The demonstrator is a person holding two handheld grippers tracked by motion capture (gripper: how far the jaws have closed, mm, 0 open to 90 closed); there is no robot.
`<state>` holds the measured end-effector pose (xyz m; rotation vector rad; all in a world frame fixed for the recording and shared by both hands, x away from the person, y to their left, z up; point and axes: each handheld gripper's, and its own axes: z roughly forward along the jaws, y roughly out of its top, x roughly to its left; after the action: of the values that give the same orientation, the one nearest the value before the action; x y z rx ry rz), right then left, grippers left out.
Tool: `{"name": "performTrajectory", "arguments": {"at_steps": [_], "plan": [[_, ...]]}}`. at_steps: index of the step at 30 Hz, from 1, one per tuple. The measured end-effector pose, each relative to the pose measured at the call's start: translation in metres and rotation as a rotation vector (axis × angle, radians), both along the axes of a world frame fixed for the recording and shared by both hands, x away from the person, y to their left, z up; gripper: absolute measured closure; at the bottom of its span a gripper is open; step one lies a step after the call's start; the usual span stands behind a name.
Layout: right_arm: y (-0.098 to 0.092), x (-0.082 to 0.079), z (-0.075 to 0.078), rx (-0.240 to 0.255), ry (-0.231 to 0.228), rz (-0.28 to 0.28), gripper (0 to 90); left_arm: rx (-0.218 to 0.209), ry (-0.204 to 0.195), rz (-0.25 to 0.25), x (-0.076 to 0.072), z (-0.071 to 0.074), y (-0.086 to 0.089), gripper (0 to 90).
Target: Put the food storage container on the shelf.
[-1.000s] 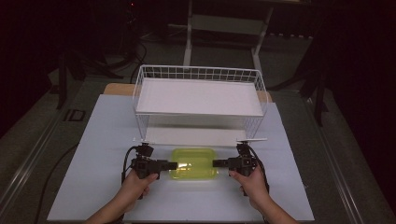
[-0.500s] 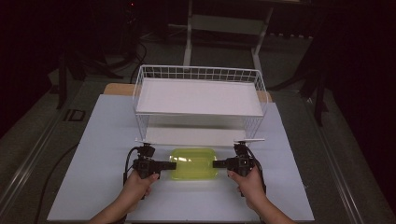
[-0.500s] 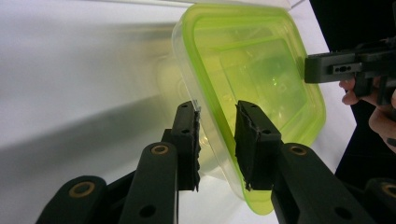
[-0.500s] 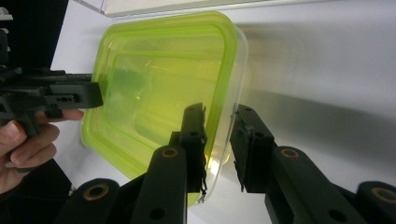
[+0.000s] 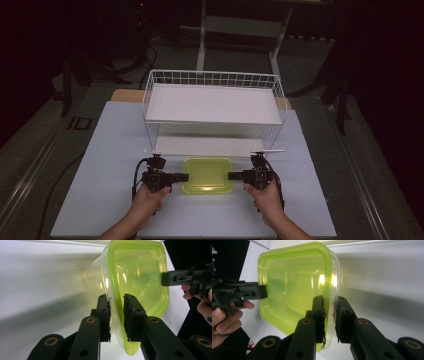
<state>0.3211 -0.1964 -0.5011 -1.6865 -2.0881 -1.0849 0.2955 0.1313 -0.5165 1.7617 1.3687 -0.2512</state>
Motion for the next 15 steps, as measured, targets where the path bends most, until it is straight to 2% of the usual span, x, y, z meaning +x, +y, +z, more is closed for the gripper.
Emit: {"name": "performTrajectory", "arguments": {"at_steps": [2,7,15], "plan": [[0.000,-0.001,0.002,-0.006,-0.019,0.006,79.6,-0.009,-0.007,0.015,0.001,0.002,0.000,78.7],[-0.001,-0.001,0.011,-0.004,-0.046,0.000,79.7,-0.017,-0.025,0.016,0.004,0.006,-0.001,79.3],[-0.008,0.007,0.030,0.006,-0.097,-0.023,79.7,-0.028,-0.100,0.020,0.016,0.032,-0.007,80.0]]}}
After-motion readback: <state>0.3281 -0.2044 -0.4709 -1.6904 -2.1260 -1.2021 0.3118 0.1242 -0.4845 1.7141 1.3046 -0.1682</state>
